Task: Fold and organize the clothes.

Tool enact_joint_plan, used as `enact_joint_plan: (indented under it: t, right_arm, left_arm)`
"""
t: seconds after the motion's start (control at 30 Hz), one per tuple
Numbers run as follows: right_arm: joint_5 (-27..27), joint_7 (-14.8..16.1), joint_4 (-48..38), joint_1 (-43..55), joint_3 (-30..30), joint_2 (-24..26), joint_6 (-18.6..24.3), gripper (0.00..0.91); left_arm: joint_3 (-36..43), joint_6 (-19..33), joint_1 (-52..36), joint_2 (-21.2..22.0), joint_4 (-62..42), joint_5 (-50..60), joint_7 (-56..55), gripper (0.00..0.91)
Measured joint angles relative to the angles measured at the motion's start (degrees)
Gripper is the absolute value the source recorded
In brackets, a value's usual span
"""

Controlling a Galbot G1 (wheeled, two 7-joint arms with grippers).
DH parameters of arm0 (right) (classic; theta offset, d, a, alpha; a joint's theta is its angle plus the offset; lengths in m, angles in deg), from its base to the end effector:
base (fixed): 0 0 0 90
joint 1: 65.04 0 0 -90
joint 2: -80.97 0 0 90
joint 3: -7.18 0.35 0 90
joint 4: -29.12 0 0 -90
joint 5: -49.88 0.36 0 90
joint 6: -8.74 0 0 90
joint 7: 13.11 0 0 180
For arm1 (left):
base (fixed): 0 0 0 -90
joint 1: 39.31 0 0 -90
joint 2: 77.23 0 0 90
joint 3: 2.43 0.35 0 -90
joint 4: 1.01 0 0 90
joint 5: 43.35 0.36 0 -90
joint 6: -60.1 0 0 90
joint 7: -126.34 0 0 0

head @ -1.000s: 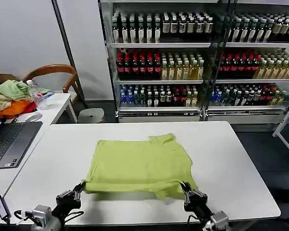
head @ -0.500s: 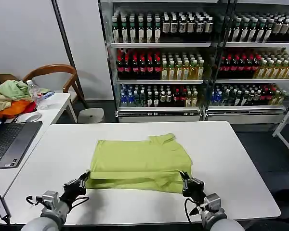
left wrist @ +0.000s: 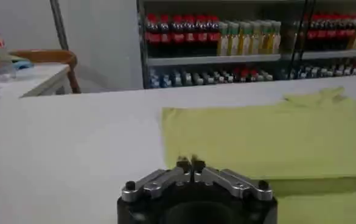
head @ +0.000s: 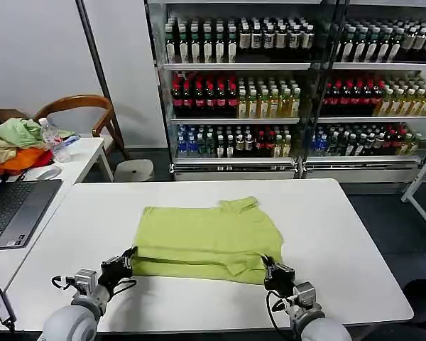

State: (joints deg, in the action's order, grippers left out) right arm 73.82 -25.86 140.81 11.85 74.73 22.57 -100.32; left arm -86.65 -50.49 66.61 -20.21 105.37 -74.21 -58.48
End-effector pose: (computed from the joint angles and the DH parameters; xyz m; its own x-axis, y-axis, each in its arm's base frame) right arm 0.2440 -0.0049 -0.3153 -0.8848 -0.2605 0.3863 -0.3080 0.9491 -0.0653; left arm 0.2681 0.1061 -0.3129 -0.8923 0.1372 0.4300 0.1592 0.9871 0.0155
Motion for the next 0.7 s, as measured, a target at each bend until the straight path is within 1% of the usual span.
enact_joint_plan:
  t: [0.1, 0.13, 0.17, 0.2, 0.43, 0.7]
  right_arm:
    - [-0.08, -0.13, -0.76, 0.58, -0.29, -0.42, -0.01, 0.0]
    - [-0.11, -0.17, -1.01, 0.79, -0.38, -0.57, -0.05, 0.0]
    - [-0.19, -0.24, -1.24, 1.03, -0.48, -0.75, -0.14, 0.05]
    - [-0.23, -0.32, -1.51, 1.31, -0.58, -0.94, -0.3, 0.907]
    - [-0.1, -0.22, -2.38, 2.89, -0.67, -1.83, -0.52, 0.907]
    - [0.31, -0.02, -1.66, 3.21, 1.14, -1.5, -0.41, 0.907]
  left_arm:
    - [0.48, 0.01, -0.88, -0.07, -0.88, 0.52, -0.08, 0.05]
    - [0.61, 0.01, -1.16, -0.15, -1.13, 0.59, -0.11, 0.101]
    - [0.76, 0.01, -1.4, -0.23, -1.35, 0.67, -0.11, 0.252]
    - [0.93, 0.0, -1.61, -0.27, -1.53, 0.73, -0.11, 0.907]
    - [1.54, -0.05, -2.07, -0.27, -1.85, 1.01, -0.31, 0.907]
    - [0.49, 0.04, -1.32, -1.02, -0.87, 0.41, -1.12, 0.907]
